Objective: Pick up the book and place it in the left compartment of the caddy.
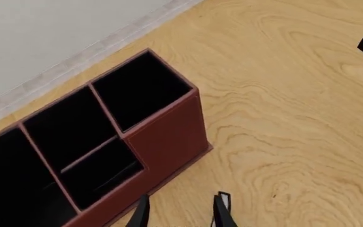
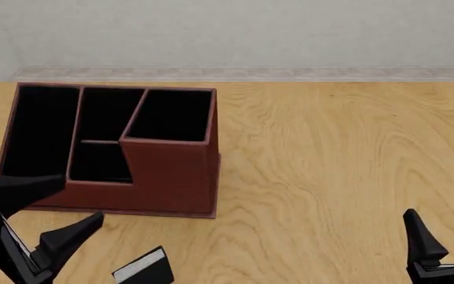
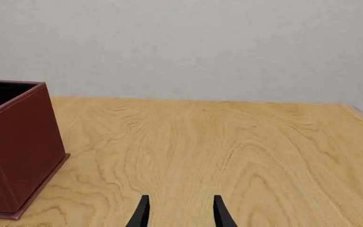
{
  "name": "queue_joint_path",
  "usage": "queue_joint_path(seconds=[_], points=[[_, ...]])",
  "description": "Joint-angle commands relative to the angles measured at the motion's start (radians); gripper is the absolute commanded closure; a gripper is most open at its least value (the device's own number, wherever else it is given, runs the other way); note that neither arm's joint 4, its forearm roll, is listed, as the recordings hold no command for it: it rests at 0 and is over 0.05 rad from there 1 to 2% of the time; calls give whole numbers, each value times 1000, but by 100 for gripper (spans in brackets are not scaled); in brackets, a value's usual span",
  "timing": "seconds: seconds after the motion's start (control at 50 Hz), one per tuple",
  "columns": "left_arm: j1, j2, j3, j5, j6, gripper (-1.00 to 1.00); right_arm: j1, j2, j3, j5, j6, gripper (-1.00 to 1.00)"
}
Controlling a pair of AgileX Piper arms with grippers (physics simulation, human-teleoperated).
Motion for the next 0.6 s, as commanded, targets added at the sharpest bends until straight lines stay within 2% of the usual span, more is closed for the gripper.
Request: queue_joint_path(seconds=[0.02,0.4,0.6], points=[[-53,32,-17,24,-20,-100,1,1,0,-1,4,-100],[-126,76,10,4,-54,-100,6,-8,0,8,2,-100],[-153,104,84,-52,-55,-100,5,-18,0,15,2,-100]])
